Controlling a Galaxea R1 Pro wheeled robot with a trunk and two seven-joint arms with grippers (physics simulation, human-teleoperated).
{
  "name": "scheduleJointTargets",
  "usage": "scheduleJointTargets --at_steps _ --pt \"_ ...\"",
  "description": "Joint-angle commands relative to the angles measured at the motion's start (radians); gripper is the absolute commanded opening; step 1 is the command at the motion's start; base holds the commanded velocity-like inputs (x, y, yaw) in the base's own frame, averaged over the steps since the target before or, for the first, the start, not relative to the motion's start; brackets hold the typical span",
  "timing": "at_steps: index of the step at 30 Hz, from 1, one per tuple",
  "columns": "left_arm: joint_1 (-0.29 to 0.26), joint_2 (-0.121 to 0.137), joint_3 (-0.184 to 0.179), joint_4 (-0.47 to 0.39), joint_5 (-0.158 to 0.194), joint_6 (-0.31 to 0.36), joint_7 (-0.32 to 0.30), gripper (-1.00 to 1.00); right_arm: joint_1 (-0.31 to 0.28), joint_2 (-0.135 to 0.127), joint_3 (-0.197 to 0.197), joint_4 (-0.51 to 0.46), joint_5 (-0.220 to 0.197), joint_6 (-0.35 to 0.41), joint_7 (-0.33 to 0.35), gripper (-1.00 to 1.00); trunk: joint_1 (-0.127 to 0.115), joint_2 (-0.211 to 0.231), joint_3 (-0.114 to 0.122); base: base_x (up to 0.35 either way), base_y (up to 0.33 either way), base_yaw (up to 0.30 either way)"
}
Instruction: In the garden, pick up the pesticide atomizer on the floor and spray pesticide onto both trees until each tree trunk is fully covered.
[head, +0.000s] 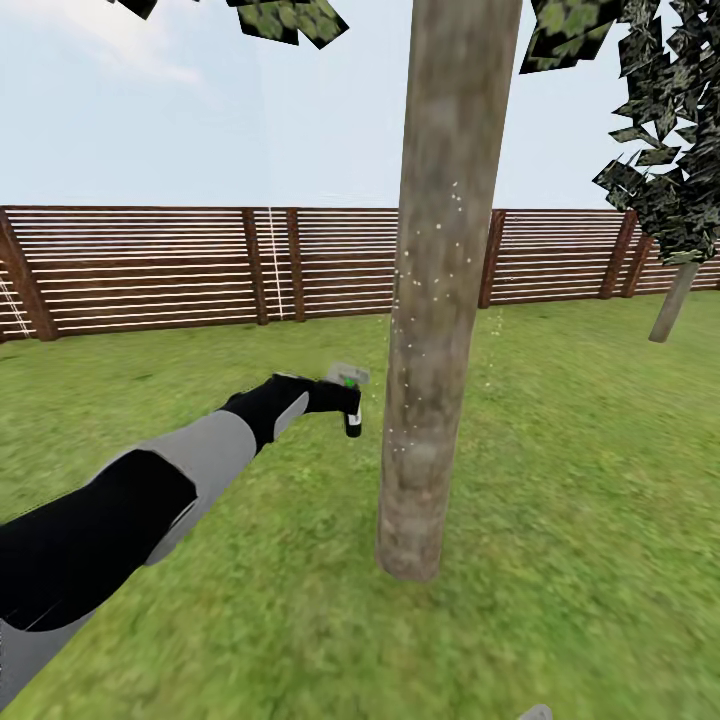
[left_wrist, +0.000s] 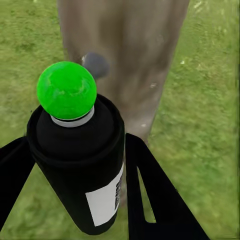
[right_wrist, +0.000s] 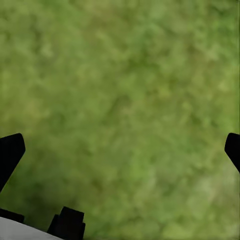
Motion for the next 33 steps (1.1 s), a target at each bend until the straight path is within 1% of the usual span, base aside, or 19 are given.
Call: scheduleJointTargets --at_steps 1,5,15,23,33 --pt "0.003 0.0 0.001 0.001 0.0 -0.007 -0.006 -1.0 0.0 0.0 0.0 0.0 0.0 -0.002 0.0 1.0 0.0 0.0 0.0 0.0 0.0 0.0" --pt "0.006 0.0 -0.001 0.002 0.0 -0.012 -0.017 -1.0 0.0 -0.001 0.0 0.0 0.0 -0.005 0.0 1.0 0.0 0.0 0.0 -0.03 -0.012 0.0" --pt "0.006 0.0 -0.003 0.002 0.0 -0.012 -0.019 -1.0 0.0 -0.001 -0.001 0.0 0.0 -0.005 0.0 1.0 0.0 0.0 0.0 -0.196 -0.028 0.0" --pt "0.006 0.0 -0.006 -0.003 0.0 -0.012 -0.019 -1.0 0.0 -0.001 -0.001 0.0 0.0 -0.005 0.0 1.0 0.0 0.0 0.0 -0.015 -0.278 0.0" --pt "0.006 0.0 -0.007 -0.006 0.0 -0.012 -0.019 -1.0 0.0 -0.001 -0.001 -0.001 0.0 -0.005 -0.001 1.0 0.0 0.0 0.0 -0.056 -0.172 0.0"
